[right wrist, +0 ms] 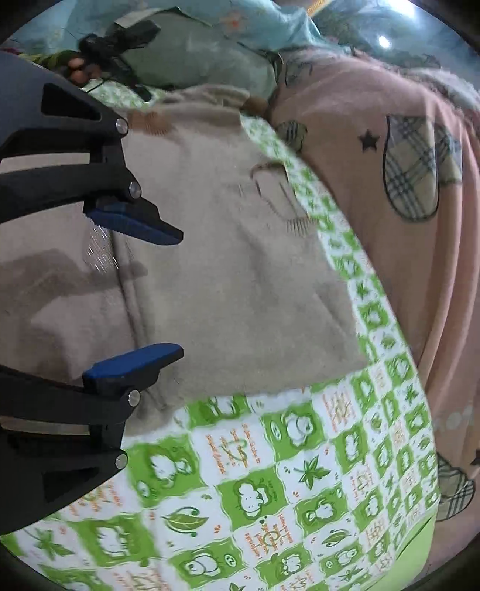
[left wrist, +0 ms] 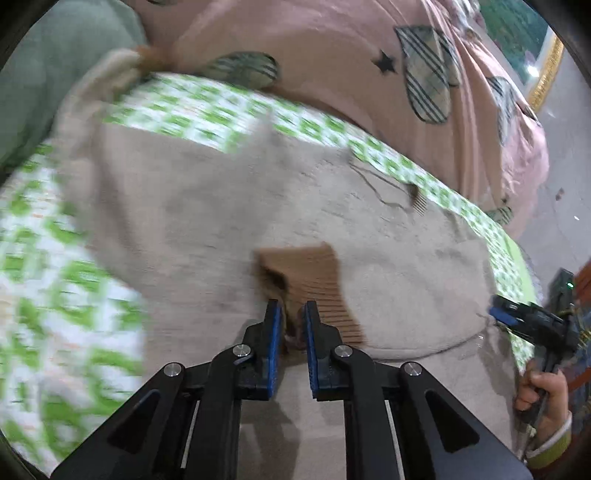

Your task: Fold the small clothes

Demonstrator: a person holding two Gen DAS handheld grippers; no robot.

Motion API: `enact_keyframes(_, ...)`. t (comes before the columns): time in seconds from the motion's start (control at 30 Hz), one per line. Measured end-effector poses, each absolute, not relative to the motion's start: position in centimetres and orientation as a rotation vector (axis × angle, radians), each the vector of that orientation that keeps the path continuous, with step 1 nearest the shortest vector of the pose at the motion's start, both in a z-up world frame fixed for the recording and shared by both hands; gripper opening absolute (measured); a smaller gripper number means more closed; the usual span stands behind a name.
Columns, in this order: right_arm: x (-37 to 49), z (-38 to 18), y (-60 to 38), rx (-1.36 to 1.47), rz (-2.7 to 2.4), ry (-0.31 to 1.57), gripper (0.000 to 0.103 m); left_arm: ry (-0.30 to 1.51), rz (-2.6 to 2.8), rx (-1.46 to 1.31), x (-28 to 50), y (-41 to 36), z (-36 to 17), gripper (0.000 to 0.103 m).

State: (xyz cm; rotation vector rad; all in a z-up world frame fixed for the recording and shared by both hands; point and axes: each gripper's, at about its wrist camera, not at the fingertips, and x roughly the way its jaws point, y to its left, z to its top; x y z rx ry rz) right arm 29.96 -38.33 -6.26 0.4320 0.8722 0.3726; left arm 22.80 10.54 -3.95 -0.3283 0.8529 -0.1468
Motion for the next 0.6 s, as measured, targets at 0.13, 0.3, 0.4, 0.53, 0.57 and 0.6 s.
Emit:
enact_keyframes(0.13,27.9,-4.9,-37.1,0.421,0.439,0.853,0.058,0.771,-0.018,-0.363,22.8,15.6,-1.2,0.013)
enact_keyframes(0.3,26.9,-3.5,-34.2,0.431,0.509,0.842,0.06,0.71,0.15,-0.32,26.6,21.0,1.3,0.035)
enact_keyframes(0.4,26.5,-3.5,-33.0,0.417,0.532,0.848,0.061,0.73,0.203,-0.309,30.6,23.5,1.5,0.058)
enact_keyframes(0.53,26.6,-4.2,-32.2,0.395,0.542,0.875,0.061,0.762,0.282,-0.224,36.3,25.2,1.1,0.075)
enact_keyframes(0.57,26.7,-4.4,-32.1,0.394,0.542,0.879,0.061,0.769,0.308,-0.193,37.9,25.6,0.8,0.075)
enact_keyframes(0.6,26.7,-4.6,-32.1,0.397,0.544,0.885,0.061,0.78,0.322,-0.173,39.0,25.8,0.4,0.076)
